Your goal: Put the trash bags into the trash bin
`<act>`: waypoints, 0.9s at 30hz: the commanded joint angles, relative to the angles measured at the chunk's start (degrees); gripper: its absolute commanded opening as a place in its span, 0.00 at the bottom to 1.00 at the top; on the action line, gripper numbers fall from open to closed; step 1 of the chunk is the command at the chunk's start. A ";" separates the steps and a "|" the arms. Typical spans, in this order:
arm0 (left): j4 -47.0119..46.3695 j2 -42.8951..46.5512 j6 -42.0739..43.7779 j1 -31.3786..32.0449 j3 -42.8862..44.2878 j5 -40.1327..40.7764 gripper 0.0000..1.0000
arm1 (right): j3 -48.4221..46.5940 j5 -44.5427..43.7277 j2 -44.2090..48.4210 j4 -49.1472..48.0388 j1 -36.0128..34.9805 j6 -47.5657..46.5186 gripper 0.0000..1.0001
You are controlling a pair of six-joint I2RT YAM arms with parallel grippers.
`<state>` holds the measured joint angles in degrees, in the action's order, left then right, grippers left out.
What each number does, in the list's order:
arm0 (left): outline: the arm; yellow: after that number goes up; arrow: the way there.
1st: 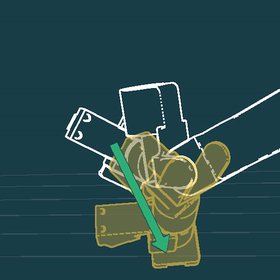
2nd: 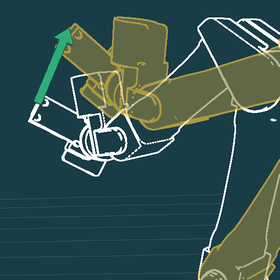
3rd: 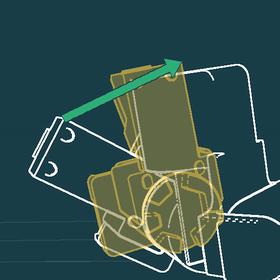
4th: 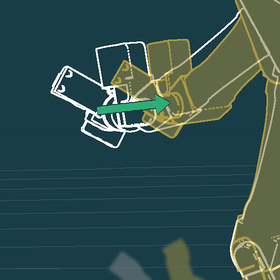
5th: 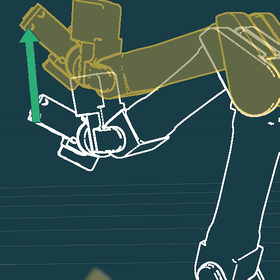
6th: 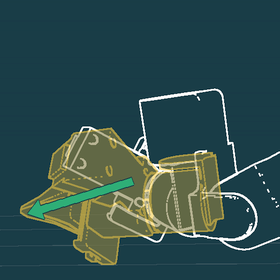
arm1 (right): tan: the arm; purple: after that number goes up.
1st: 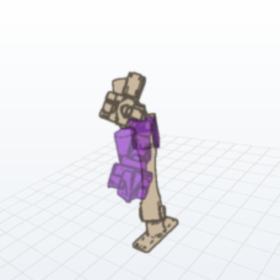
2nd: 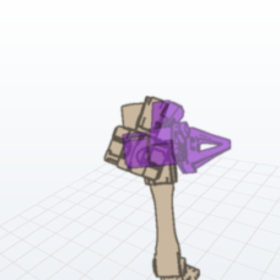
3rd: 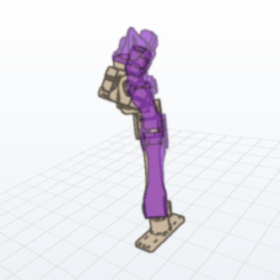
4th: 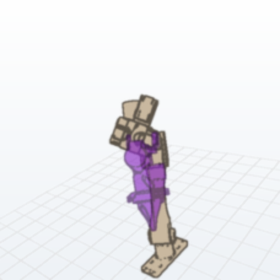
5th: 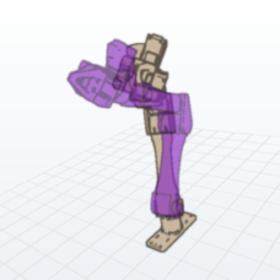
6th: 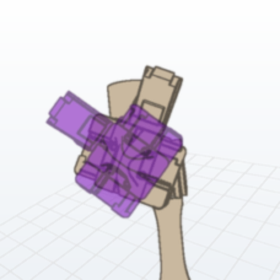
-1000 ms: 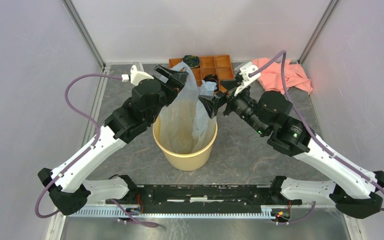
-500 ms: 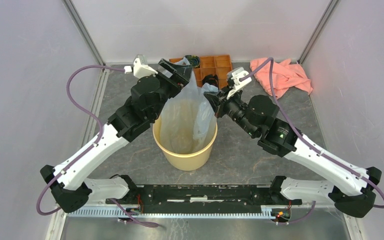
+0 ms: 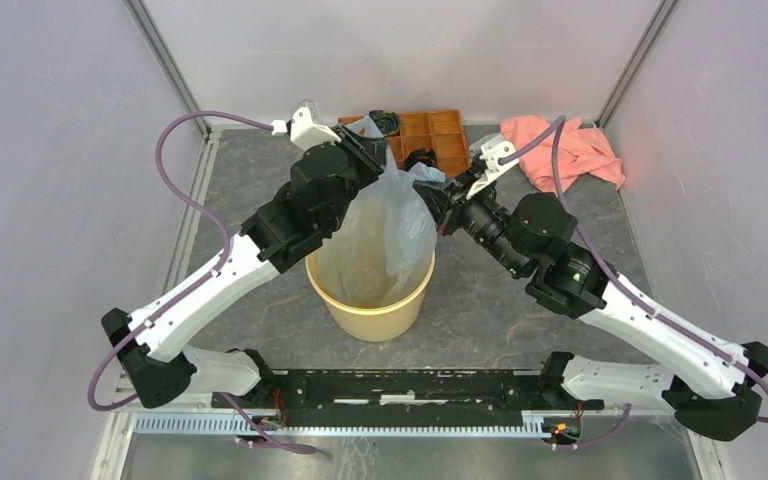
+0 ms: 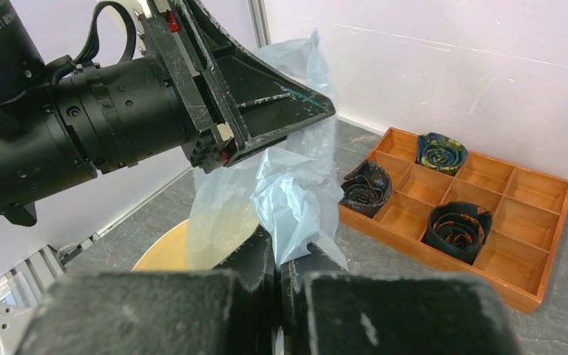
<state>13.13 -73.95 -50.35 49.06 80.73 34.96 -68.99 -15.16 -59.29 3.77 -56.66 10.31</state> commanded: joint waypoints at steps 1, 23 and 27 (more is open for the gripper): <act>1.16 1.01 3.98 0.25 2.58 5.86 0.24 | 0.57 -0.47 2.23 -0.89 -0.01 -0.27 0.01; 40.30 57.00 -13.59 0.25 -26.87 -16.60 0.02 | 9.16 -6.82 10.97 10.08 -0.01 -2.56 0.19; 38.64 63.33 -16.50 0.25 -32.12 -20.96 0.02 | 9.72 -5.28 11.59 12.59 -0.07 -1.75 0.15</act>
<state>48.66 -14.50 -60.80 49.25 51.88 17.45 -60.05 -19.73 -49.15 14.02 -56.66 8.60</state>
